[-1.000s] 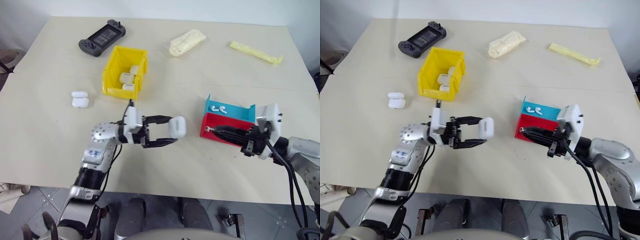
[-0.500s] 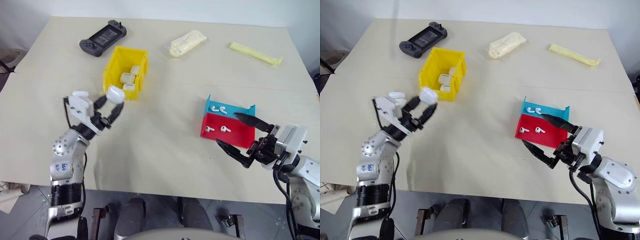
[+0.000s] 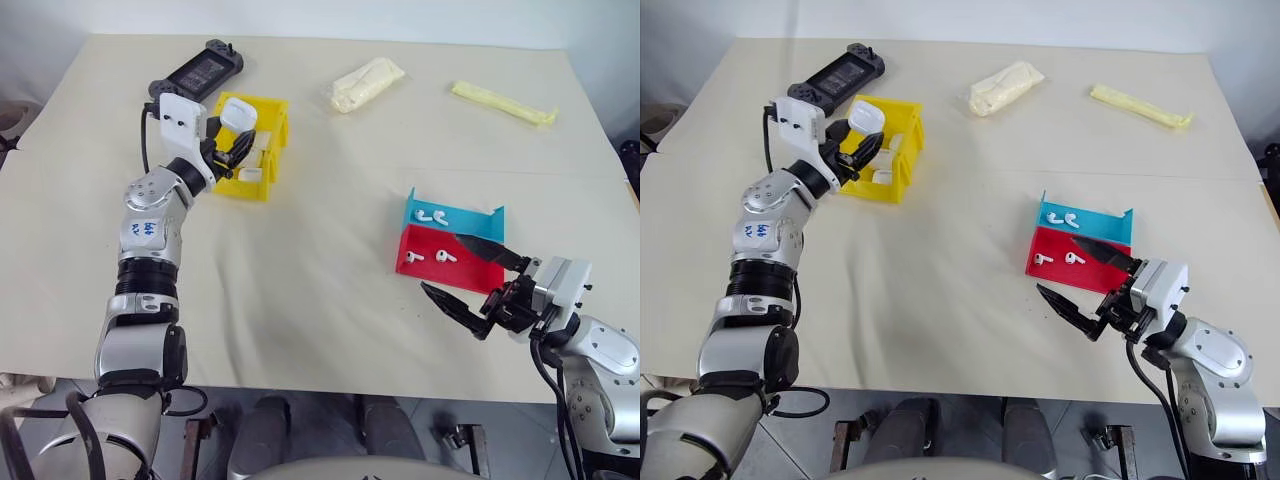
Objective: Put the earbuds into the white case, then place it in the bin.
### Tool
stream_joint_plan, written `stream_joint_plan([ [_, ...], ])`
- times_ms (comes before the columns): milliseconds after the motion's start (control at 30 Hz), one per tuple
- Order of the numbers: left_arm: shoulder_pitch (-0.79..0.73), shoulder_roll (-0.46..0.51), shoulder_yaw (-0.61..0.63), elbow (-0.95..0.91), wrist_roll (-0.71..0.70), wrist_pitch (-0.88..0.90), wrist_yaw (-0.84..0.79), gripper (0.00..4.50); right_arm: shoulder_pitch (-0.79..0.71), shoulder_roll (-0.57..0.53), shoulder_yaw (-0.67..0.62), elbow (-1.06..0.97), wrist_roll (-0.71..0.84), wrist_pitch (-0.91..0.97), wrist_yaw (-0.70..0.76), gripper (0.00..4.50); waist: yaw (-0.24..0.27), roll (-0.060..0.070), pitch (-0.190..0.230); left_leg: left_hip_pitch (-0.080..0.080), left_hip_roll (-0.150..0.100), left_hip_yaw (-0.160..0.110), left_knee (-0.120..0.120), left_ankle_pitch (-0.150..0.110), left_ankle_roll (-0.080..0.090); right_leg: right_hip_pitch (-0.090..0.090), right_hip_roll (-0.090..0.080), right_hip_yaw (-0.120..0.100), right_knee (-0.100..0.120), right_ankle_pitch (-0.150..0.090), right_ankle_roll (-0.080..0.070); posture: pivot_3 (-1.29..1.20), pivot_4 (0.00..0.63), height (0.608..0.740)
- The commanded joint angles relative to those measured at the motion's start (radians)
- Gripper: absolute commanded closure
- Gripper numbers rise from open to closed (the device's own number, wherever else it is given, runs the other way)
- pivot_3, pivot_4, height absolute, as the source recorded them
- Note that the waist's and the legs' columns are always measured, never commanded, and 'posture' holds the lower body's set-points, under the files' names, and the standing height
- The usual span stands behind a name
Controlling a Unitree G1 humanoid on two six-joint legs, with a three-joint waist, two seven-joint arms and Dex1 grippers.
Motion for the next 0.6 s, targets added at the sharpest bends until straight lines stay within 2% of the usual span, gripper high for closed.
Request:
stream_joint_plan([
  [33,-0.036,0.019,0.005,0.0,0.01,-0.002,0.008,0.45,-0.008,-0.012,0.002,-0.049,0.041,0.019,-0.006,0.0,0.0,0.0,0.0,0.0,0.0,0.0,0.0,0.0,0.0,0.0,0.0,0.0,0.0,0.0,0.0,0.0,0.15,0.74],
  [67,-0.03,0.023,0.008,-0.012,0.012,-0.008,0.013,0.13,-0.009,-0.015,0.0,-0.055,0.054,0.03,-0.007,0.0,0.0,0.0,0.0,0.0,0.0,0.0,0.0,0.0,0.0,0.0,0.0,0.0,0.001,0.0,0.0,0.0,0.15,0.74],
  [100,-0.014,0.033,0.007,-0.044,0.011,-0.008,0.003,0.06,-0.013,-0.019,-0.004,-0.063,0.067,0.04,-0.006,0.0,0.0,0.0,0.0,0.0,0.0,0.0,0.0,0.0,0.0,0.0,0.0,0.0,0.001,0.0,0.0,0.0,0.15,0.74],
  [367,0.177,0.144,0.031,-0.373,-0.093,0.093,-0.174,0.06,-0.031,-0.051,-0.005,-0.082,0.119,0.08,0.018,0.0,-0.01,0.0,0.0,0.0,0.001,-0.001,0.0,0.0,0.0,0.0,-0.001,0.0,0.001,0.0,0.0,0.0,0.15,0.74],
  [600,0.543,0.355,0.057,-0.644,-0.223,0.205,-0.502,0.06,-0.032,-0.072,-0.005,-0.022,0.096,0.064,0.074,0.0,-0.015,0.0,0.0,0.001,0.001,-0.001,0.0,0.0,0.0,0.0,-0.001,0.001,0.001,0.0,0.0,0.0,0.15,0.74],
])
